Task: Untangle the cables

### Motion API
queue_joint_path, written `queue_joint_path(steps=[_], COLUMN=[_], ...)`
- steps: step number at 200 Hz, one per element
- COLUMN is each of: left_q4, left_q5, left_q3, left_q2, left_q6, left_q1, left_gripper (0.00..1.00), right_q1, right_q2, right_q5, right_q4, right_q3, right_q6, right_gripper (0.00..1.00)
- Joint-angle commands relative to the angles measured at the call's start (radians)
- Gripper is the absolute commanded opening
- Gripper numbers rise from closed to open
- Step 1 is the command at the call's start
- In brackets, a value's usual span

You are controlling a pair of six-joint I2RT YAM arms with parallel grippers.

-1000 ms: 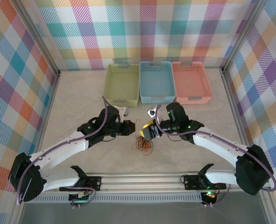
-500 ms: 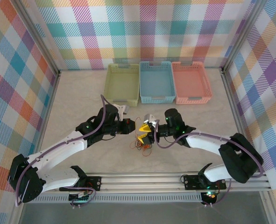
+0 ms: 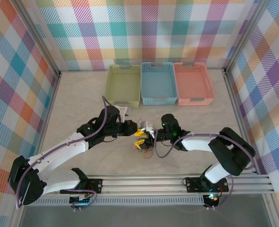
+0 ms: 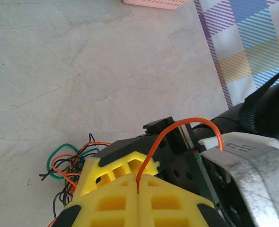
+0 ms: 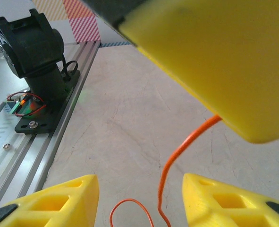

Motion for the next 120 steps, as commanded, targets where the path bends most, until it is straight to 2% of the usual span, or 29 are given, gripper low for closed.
queue_joint_path(steps=[1, 37, 120], left_q4=[0.035, 0.026, 0.041], left_q5=[0.027, 0.048, 0.062], left_q3=[0.034, 0.099, 0.131], left_q2=[-0.005, 0.023, 0.042], left_q6=[-0.007, -0.006, -0.018], left_q1=[-0.010, -0.010, -0.010], left_gripper=[0.00, 0.00, 0.00], right_q1=[0.010, 0.011, 0.011], right_q2=[0.021, 0.032, 0.032], right_q5=[-0.043, -0.066, -0.017], right_q4=[0.036, -0.006, -0.012], right_q3=[0.013, 0.037, 0.038], right_q6=[-0.037, -0.042, -0.037], right_gripper=[0.50, 0.45, 0.31])
